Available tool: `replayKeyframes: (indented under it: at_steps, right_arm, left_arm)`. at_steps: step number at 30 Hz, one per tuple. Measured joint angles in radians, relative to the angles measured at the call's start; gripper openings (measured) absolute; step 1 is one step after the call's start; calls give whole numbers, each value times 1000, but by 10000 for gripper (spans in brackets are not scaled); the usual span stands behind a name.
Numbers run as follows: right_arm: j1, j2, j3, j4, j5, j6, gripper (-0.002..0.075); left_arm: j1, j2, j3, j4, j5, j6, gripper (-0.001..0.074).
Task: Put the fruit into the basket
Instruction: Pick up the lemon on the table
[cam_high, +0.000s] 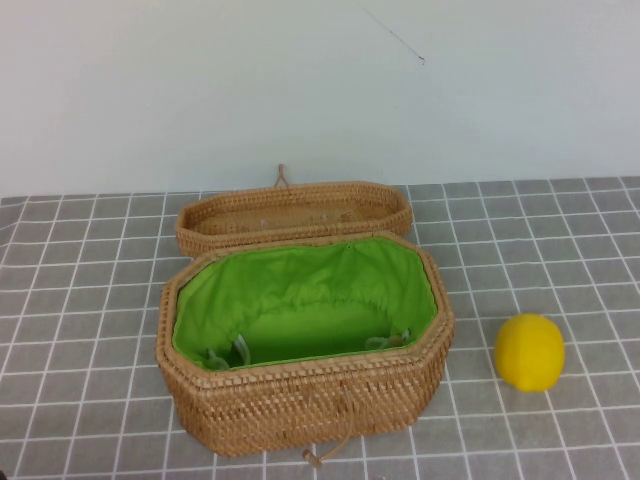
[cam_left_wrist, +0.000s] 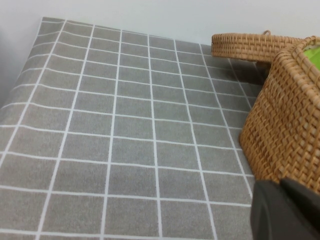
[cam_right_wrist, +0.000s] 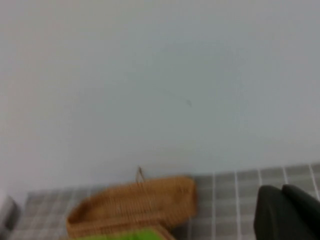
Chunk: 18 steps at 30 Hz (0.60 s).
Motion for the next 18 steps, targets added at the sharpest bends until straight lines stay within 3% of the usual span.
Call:
replayKeyframes:
  at_steps: [4,7,9,12,18]
  right_arm:
    - [0,57,-7,153,-74,-72,0]
    - [5,138,-29,285,22,-255,0]
    - [19,197,-62,291,102,-261,1]
    - [64,292,-132,195,182,-162,3]
    - [218,431,-314,-215,279,173,4]
  left_arm:
    - [0,0,0,0,0,0,1]
    - [0,0,0,0,0,0,1]
    - [0,0,0,0,0,0,1]
    - [0,0,0,0,0,0,1]
    - [0,0,0,-2,0,0,1]
